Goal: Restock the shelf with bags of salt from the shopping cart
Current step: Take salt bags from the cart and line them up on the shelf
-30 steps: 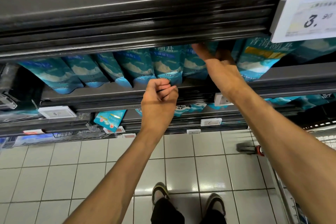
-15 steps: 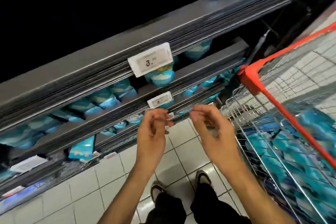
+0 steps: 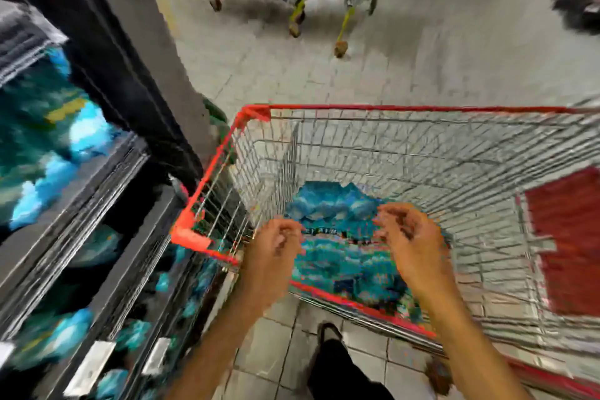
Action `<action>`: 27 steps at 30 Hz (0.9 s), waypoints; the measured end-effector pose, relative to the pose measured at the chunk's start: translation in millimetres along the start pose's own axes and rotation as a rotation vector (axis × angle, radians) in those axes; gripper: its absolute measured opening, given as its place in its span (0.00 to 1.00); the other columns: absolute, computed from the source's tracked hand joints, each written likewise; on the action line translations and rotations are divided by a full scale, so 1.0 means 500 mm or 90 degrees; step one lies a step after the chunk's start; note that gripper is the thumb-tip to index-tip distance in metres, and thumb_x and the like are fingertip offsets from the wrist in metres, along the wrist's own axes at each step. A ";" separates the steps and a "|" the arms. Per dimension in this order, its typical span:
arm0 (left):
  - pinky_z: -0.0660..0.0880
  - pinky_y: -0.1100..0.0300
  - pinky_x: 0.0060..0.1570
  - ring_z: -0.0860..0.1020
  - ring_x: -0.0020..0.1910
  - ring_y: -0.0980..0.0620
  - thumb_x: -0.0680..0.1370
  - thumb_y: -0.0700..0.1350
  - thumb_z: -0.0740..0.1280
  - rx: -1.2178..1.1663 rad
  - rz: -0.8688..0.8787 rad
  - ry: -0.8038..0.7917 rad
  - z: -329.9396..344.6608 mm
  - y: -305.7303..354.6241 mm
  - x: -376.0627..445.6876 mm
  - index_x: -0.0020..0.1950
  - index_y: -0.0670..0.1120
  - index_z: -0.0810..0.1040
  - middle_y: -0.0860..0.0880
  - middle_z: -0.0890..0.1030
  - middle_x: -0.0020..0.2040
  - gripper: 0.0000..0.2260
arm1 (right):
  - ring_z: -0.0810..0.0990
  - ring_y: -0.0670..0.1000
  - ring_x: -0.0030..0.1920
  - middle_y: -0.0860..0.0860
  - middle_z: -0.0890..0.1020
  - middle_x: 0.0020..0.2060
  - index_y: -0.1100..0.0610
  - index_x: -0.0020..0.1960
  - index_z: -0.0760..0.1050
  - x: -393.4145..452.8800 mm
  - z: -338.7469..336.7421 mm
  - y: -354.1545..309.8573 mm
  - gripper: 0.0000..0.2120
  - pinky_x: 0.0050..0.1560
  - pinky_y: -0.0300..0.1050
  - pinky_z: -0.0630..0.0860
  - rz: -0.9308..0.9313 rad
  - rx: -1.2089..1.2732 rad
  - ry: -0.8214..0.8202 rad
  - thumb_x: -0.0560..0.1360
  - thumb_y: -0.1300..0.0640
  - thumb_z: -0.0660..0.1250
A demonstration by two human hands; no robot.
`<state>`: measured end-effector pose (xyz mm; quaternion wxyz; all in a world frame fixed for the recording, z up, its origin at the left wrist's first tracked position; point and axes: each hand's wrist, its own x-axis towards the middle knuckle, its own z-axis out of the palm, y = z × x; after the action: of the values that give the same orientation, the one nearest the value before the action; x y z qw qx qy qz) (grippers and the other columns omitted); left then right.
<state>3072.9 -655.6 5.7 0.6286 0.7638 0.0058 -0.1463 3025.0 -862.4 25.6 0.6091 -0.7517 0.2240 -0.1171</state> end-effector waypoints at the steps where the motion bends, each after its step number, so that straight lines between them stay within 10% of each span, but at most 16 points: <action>1: 0.72 0.60 0.32 0.79 0.33 0.56 0.80 0.36 0.64 0.049 -0.031 -0.032 0.037 0.001 0.040 0.44 0.48 0.76 0.45 0.81 0.42 0.09 | 0.82 0.55 0.45 0.52 0.83 0.44 0.50 0.44 0.76 0.052 -0.021 0.023 0.07 0.51 0.52 0.78 0.045 -0.022 0.001 0.78 0.61 0.67; 8: 0.69 0.58 0.35 0.75 0.33 0.49 0.79 0.43 0.63 0.333 -0.239 -0.142 0.195 -0.129 0.284 0.41 0.44 0.74 0.46 0.77 0.34 0.08 | 0.82 0.62 0.47 0.62 0.84 0.43 0.64 0.47 0.79 0.310 -0.081 0.207 0.13 0.46 0.53 0.76 0.245 -0.267 -0.047 0.79 0.54 0.64; 11: 0.66 0.59 0.34 0.71 0.33 0.51 0.78 0.44 0.63 0.426 -0.270 -0.114 0.223 -0.209 0.385 0.35 0.48 0.69 0.50 0.72 0.33 0.12 | 0.81 0.62 0.44 0.62 0.81 0.35 0.60 0.33 0.73 0.382 -0.066 0.302 0.17 0.38 0.46 0.69 0.280 -0.323 -0.108 0.80 0.56 0.63; 14: 0.74 0.57 0.36 0.76 0.37 0.50 0.80 0.47 0.62 0.484 -0.298 -0.096 0.230 -0.287 0.468 0.41 0.50 0.70 0.48 0.76 0.39 0.08 | 0.79 0.55 0.32 0.59 0.73 0.28 0.57 0.29 0.61 0.423 -0.027 0.397 0.21 0.39 0.58 0.72 0.327 -0.282 -0.157 0.79 0.59 0.61; 16: 0.78 0.51 0.46 0.78 0.45 0.46 0.80 0.46 0.61 0.521 -0.294 -0.095 0.231 -0.344 0.525 0.49 0.44 0.72 0.45 0.77 0.46 0.06 | 0.68 0.46 0.21 0.51 0.69 0.24 0.55 0.30 0.61 0.446 0.011 0.466 0.19 0.31 0.45 0.66 0.344 -0.279 -0.194 0.78 0.57 0.62; 22: 0.74 0.49 0.55 0.77 0.56 0.37 0.81 0.53 0.60 0.615 -0.273 -0.127 0.232 -0.474 0.682 0.61 0.36 0.73 0.36 0.78 0.57 0.21 | 0.77 0.59 0.53 0.58 0.74 0.50 0.63 0.56 0.70 0.533 0.161 0.596 0.16 0.51 0.50 0.71 0.299 -0.336 -0.212 0.79 0.49 0.62; 27: 0.74 0.51 0.56 0.76 0.61 0.38 0.80 0.60 0.60 0.677 -0.283 -0.141 0.231 -0.541 0.737 0.62 0.40 0.76 0.35 0.75 0.62 0.25 | 0.62 0.49 0.54 0.51 0.65 0.54 0.52 0.50 0.63 0.616 0.263 0.660 0.10 0.53 0.43 0.61 0.333 -0.266 -0.252 0.80 0.55 0.65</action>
<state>3348.5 -774.5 -358.1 0.1104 0.9349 0.0254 -0.3365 3288.7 -948.7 -354.0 0.4832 -0.7855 0.3053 0.2374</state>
